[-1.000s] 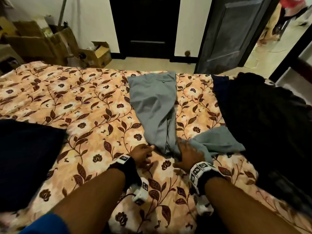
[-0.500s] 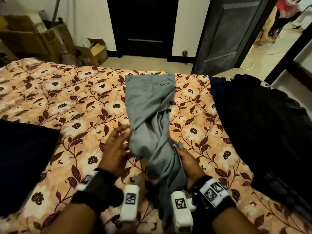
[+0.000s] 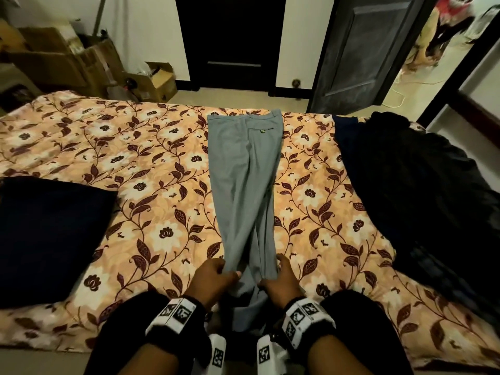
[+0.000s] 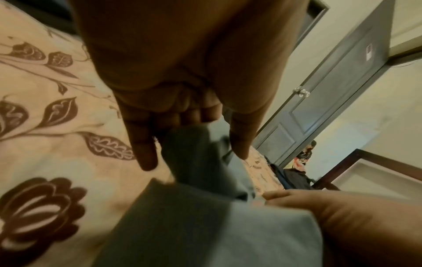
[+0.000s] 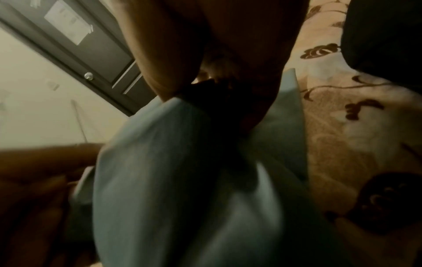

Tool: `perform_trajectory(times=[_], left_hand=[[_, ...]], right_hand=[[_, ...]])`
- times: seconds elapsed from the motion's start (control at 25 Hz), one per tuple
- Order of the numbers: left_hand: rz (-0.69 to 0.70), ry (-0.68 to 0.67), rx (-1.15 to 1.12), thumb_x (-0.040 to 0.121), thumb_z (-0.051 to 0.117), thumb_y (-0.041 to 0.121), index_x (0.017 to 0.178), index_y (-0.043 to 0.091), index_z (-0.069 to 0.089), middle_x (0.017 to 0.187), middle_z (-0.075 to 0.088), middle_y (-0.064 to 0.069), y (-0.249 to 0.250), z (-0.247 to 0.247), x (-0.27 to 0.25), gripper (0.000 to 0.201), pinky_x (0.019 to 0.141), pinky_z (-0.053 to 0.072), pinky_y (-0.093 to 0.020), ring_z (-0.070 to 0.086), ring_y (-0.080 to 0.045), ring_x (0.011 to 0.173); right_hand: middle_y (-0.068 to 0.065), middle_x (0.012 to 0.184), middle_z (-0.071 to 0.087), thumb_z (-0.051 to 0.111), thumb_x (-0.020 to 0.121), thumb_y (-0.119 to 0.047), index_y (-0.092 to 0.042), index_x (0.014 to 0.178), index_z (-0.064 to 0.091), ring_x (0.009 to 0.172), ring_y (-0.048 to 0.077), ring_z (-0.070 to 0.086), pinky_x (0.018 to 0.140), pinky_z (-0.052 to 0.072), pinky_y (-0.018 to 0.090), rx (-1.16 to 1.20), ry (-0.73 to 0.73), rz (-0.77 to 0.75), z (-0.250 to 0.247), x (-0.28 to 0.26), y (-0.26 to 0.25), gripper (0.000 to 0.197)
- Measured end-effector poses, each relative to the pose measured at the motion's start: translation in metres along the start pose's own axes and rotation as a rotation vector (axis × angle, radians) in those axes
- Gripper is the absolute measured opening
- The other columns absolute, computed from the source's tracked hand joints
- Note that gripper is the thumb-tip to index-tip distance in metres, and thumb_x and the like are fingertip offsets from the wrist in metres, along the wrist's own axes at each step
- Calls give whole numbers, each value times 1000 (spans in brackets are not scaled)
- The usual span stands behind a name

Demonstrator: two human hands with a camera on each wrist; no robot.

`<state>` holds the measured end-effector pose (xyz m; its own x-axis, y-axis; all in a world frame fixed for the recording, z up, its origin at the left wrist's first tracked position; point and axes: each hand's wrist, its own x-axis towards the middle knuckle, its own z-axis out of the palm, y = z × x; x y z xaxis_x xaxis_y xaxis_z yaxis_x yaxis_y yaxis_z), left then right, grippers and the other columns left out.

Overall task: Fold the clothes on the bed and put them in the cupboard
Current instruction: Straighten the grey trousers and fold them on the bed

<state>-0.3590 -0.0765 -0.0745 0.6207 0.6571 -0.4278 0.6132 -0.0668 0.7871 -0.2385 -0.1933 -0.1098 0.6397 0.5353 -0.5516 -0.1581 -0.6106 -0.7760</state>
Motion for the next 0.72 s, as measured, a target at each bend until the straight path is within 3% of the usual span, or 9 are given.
perform_trajectory(times=[0.12, 0.16, 0.28, 0.36, 0.4, 0.48, 0.6, 0.64, 0.72], left_hand=[[217, 203, -355, 89, 68, 20, 90, 8, 66, 76, 68, -12, 27, -30, -28, 12, 55, 50, -25, 65, -17, 64], [232, 191, -349, 88, 69, 23, 93, 12, 66, 80, 69, -12, 29, -37, -34, 13, 58, 52, -28, 66, -19, 68], [34, -143, 242, 88, 68, 34, 102, 24, 61, 98, 69, -3, 19, -27, -52, 19, 74, 57, -33, 68, -19, 86], [37, -78, 634, 87, 61, 35, 102, 22, 62, 102, 69, -2, 16, -14, -57, 20, 79, 53, -32, 65, -20, 93], [74, -8, 617, 88, 60, 35, 101, 22, 63, 98, 69, -1, 23, -11, -62, 19, 78, 53, -31, 66, -18, 90], [140, -45, 393, 90, 62, 36, 100, 25, 65, 89, 70, 3, 38, -3, -75, 15, 68, 54, -27, 66, -9, 75], [114, -388, 154, 91, 64, 31, 90, 12, 73, 83, 72, -8, 53, 8, -88, 20, 53, 47, -19, 60, -6, 54], [75, -373, 86, 91, 64, 28, 86, 8, 73, 79, 72, -11, 49, 10, -83, 22, 50, 46, -22, 58, -11, 52], [-40, -96, -64, 88, 63, 24, 82, 10, 70, 74, 69, -12, 24, 12, -52, 16, 50, 48, -28, 60, -23, 55]], right_hand=[[10, 115, 66, 58, 80, 15, -33, 118, 49, 101, 32, 64, 72, 57, 43, 505, -161, -76, -25, -15, -13, 62], [9, 111, 66, 53, 80, 19, -30, 114, 54, 96, 32, 65, 66, 56, 41, 483, -185, -87, -33, -22, -15, 59], [5, 104, 60, 45, 84, 9, -22, 92, 61, 90, 26, 61, 69, 48, 32, -354, -29, -64, -48, -33, -11, 35], [4, 105, 63, 48, 85, -6, -22, 93, 62, 99, 27, 61, 80, 48, 30, -769, 60, -62, -48, -39, -10, 24], [4, 107, 65, 51, 87, -11, -22, 96, 64, 99, 26, 62, 83, 50, 32, -742, 84, -119, -46, -38, -10, 19], [8, 102, 68, 56, 94, -24, -15, 98, 66, 88, 23, 65, 77, 54, 36, -198, -25, -138, -36, -48, -12, 14], [12, 77, 64, 50, 97, -43, -9, 102, 64, 65, 22, 62, 53, 50, 28, 335, -135, 14, -26, -58, -19, 37], [10, 69, 60, 55, 95, -40, -8, 102, 62, 59, 22, 58, 49, 47, 27, 349, -114, 28, -25, -54, -16, 34], [8, 66, 57, 65, 89, -27, -5, 97, 62, 58, 23, 56, 54, 53, 34, 214, -25, 41, -22, -39, -2, 23]])
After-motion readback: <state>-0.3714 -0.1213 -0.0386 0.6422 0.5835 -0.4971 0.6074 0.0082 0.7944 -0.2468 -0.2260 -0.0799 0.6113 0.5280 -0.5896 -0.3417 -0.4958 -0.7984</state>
